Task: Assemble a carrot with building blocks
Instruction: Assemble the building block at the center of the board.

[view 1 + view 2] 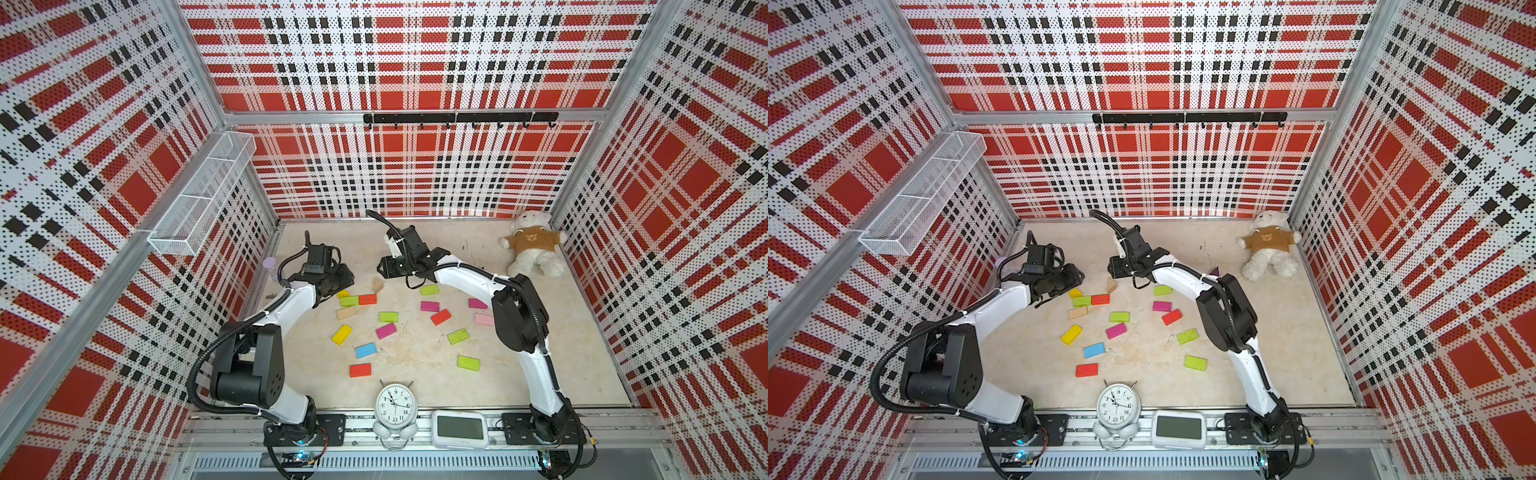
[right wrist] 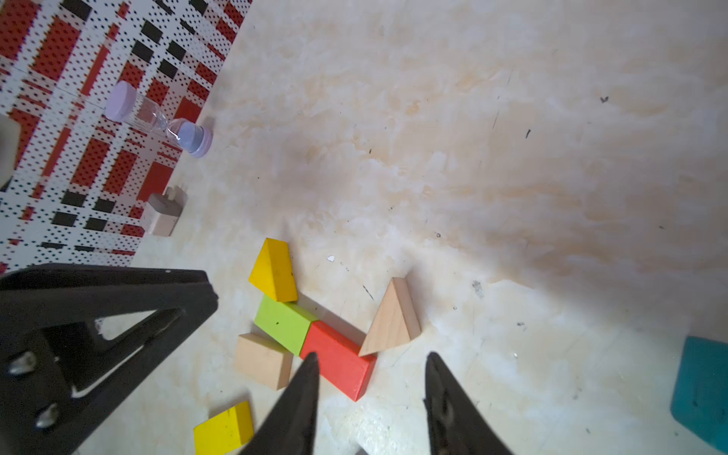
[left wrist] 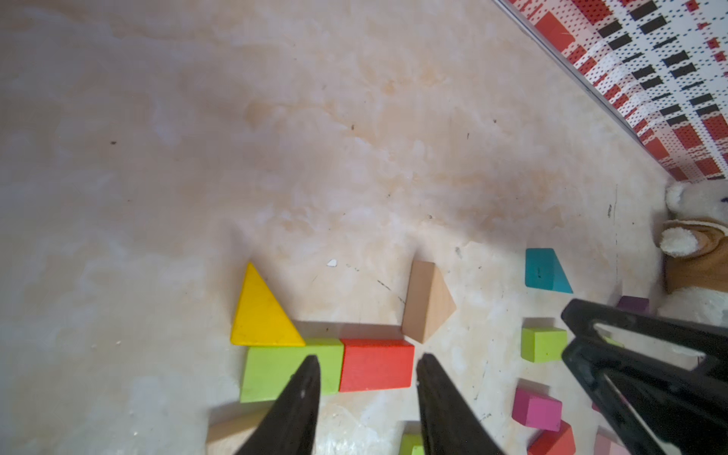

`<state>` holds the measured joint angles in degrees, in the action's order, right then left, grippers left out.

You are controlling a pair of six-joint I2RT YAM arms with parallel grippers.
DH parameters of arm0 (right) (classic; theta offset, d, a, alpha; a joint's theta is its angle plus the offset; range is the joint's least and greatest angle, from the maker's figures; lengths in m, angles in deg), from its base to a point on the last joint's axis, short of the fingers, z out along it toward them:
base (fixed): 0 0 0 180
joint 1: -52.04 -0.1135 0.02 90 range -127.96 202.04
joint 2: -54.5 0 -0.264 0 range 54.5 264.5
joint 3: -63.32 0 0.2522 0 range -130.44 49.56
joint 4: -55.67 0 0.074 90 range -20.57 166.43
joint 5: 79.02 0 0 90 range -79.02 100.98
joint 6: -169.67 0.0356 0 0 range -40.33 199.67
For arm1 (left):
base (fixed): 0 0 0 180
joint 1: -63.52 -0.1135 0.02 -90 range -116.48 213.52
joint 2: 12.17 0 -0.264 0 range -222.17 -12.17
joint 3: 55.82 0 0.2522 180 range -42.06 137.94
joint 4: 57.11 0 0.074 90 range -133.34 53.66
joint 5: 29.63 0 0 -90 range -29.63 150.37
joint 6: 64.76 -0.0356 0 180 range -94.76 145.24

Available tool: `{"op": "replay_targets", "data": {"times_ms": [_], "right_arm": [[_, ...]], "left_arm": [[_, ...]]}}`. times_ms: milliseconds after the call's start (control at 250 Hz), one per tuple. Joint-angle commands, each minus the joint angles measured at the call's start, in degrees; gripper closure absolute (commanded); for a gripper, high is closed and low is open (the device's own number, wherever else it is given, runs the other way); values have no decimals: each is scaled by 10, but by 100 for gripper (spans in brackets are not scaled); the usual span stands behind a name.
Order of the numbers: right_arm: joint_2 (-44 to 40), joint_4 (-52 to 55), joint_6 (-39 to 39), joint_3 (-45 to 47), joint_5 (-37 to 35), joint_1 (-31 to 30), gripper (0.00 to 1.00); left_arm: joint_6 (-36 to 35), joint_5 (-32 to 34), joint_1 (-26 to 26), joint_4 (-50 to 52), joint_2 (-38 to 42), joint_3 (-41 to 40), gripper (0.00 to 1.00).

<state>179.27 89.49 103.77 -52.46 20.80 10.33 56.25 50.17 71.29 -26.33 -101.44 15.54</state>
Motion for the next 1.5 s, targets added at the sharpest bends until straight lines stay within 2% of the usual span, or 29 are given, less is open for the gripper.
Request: {"op": "replay_targets", "data": {"times_ms": [0, 208, 388, 964, 1497], "right_arm": [[-11, -19, -7, 45, -4, -1, 76], [7, -35, 1, 82, 3, -1, 81], [40, -36, 9, 64, 15, -6, 81], [102, -11, 10, -15, 22, -21, 81], [89, -10, 7, -23, 28, -26, 80]], "left_arm": [[-10, 10, 15, 15, -31, 27, 58], [2, 8, 30, 3, -86, 53, 60], [13, 3, 31, -11, -107, 61, 61], [15, -2, 34, -17, -108, 58, 61], [16, -5, 42, -20, -116, 54, 61]]}}
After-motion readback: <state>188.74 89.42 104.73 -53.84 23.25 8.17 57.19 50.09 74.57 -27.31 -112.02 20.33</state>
